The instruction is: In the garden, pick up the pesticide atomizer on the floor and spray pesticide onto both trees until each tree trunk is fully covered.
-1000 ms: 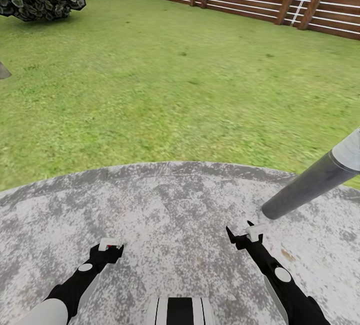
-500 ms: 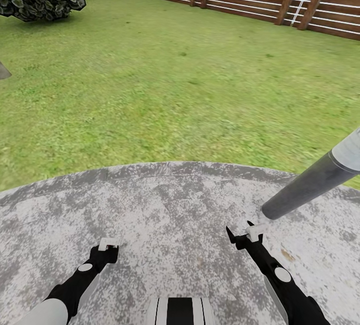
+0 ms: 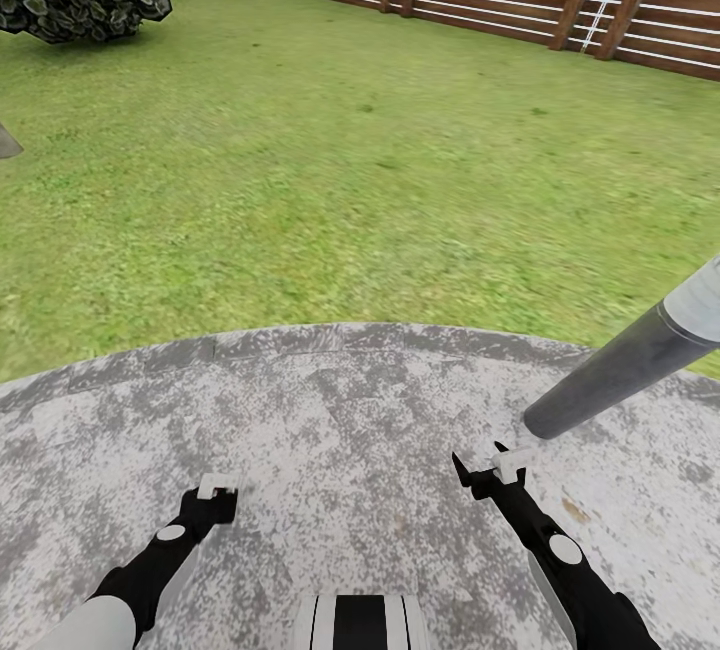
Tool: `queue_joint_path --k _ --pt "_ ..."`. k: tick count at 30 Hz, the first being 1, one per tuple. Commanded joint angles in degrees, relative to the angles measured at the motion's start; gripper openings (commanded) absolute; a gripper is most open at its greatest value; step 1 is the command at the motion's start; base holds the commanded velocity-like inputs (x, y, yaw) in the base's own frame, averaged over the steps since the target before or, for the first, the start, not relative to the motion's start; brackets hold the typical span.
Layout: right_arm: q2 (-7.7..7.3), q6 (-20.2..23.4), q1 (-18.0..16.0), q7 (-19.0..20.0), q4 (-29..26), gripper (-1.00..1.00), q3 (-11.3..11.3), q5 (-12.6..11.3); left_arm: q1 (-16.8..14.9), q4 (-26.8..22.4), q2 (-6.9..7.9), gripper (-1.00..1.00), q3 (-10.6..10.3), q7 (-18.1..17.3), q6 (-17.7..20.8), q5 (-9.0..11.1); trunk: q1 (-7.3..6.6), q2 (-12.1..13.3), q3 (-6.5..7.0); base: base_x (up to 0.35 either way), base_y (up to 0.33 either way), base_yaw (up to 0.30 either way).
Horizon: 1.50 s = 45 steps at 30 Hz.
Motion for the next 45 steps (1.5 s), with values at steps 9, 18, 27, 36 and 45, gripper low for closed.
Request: queue_joint_path --k 9,18,27,36,45 --pt "-0.06 -0.2 0.0 0.2 0.1 1.0 0.0 0.0 0.0 0.0 0.08 -1.0 -0.4 0.0 0.0 0.3 -0.24 0.1 1.96 0.0 0.0 0.0" --pt "-0.08 -0.2 0.0 0.2 2.1 1.0 0.0 0.1 0.0 0.1 0.08 -1.0 -0.4 0.0 0.4 0.5 -0.47 0.2 3.96 0.0 0.0 0.0" --pt "-0.7 -0.7 0.0 0.3 6.7 1.0 -0.1 0.1 0.2 0.9 0.45 -1.0 -0.1 0.1 0.7 0.4 -0.71 0.3 5.95 0.0 0.0 0.0" --pt "-1.14 -8.3 1.0 -1.5 17.2 1.0 -0.1 0.5 3.4 2.3 1.21 -1.0 0.0 0.1 0.5 0.3 -0.94 0.5 7.94 0.0 0.0 0.0" --pt "-1.09 -10.2 5.2 -6.5 21.8 1.0 0.0 0.6 8.3 2.5 1.62 -1.0 0.2 0.4 0.2 0.4 -1.17 0.6 9.94 0.0 0.0 0.0"
